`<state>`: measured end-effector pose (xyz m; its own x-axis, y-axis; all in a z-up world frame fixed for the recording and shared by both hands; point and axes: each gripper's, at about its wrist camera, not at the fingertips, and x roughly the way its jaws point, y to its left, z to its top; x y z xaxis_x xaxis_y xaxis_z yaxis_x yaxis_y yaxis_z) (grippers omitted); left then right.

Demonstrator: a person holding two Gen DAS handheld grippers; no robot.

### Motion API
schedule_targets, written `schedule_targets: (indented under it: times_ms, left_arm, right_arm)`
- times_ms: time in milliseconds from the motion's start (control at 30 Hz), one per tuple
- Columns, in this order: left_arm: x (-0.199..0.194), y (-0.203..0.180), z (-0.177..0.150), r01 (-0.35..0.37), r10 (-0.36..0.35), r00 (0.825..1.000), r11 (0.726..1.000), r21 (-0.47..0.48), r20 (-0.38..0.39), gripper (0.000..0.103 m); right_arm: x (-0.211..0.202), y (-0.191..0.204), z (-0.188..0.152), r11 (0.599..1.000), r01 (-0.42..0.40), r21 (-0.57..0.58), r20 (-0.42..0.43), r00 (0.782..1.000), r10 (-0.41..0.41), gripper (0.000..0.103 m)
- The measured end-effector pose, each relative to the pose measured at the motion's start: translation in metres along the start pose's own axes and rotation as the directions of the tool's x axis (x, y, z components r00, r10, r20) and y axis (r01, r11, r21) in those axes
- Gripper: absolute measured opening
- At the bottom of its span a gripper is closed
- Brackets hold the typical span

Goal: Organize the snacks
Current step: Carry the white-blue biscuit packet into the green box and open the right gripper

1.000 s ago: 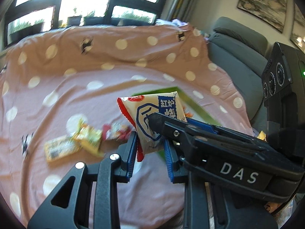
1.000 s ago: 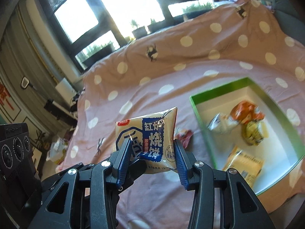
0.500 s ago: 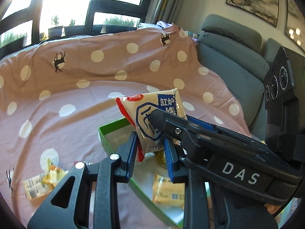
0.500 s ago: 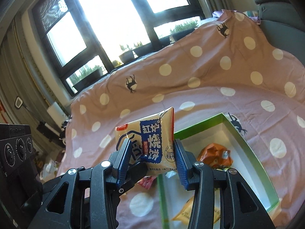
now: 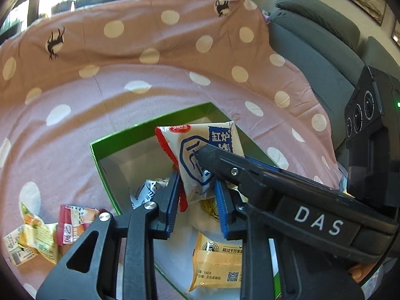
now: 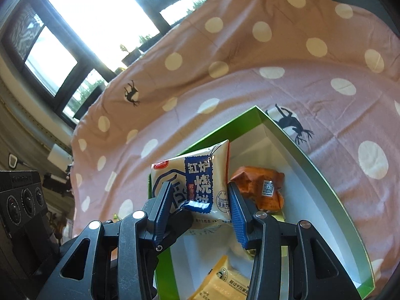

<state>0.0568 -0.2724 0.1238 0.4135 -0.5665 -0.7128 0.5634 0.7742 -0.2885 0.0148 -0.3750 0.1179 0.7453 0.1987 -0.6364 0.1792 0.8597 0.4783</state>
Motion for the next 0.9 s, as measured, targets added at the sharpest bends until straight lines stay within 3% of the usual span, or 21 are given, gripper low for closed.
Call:
schedule_targets:
  times_ms: [900]
  left_arm:
    - [0.045, 0.009, -0.002, -0.001, -0.007, 0.991, 0.998, -0.060, -0.132, 0.026]
  right_arm:
    - [0.032, -0.030, 0.000, 0.992, 0.096, 0.083, -0.104, 0.991, -0.087, 0.047]
